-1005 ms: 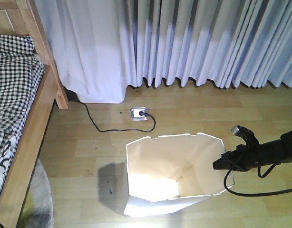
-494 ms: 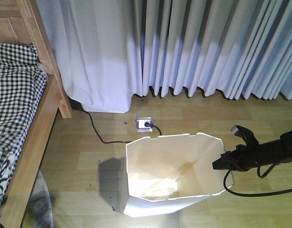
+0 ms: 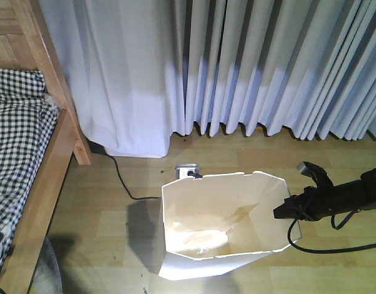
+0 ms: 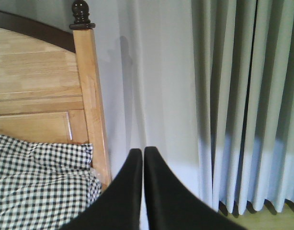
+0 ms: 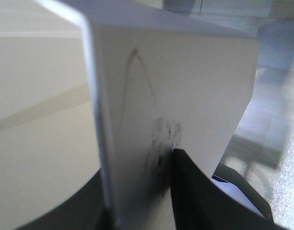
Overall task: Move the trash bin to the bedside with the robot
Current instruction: 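Drive up to the floor beside the headboard near the curtains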
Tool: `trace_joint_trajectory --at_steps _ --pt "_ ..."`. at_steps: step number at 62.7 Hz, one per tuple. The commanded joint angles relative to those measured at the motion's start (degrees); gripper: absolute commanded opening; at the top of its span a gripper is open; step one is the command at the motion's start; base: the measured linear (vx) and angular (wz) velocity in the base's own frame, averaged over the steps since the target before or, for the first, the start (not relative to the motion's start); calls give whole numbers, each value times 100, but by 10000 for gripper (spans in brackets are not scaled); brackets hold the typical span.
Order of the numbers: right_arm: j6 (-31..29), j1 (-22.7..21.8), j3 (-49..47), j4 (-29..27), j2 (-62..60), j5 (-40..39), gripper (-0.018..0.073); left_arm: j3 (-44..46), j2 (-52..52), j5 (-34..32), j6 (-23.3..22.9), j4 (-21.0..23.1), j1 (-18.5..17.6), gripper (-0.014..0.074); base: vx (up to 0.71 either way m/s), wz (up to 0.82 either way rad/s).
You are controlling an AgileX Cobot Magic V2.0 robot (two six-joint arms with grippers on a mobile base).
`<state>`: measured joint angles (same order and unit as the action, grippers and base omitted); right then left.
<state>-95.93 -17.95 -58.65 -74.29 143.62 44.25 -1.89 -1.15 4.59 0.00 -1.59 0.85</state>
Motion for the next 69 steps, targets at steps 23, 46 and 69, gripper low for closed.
trace_joint_trajectory --at_steps 23,46,69 --pt "-22 -24 -25 -277 -420 1493 -3 -67 -46 -424 -79 54 6 -6 14 -7" --pt "-22 -24 -25 -277 -420 1493 -3 -67 -46 -424 -79 54 6 -6 13 -5" --pt "-22 -24 -25 -277 -420 1493 -3 -67 -46 -424 -79 54 6 -6 12 5"
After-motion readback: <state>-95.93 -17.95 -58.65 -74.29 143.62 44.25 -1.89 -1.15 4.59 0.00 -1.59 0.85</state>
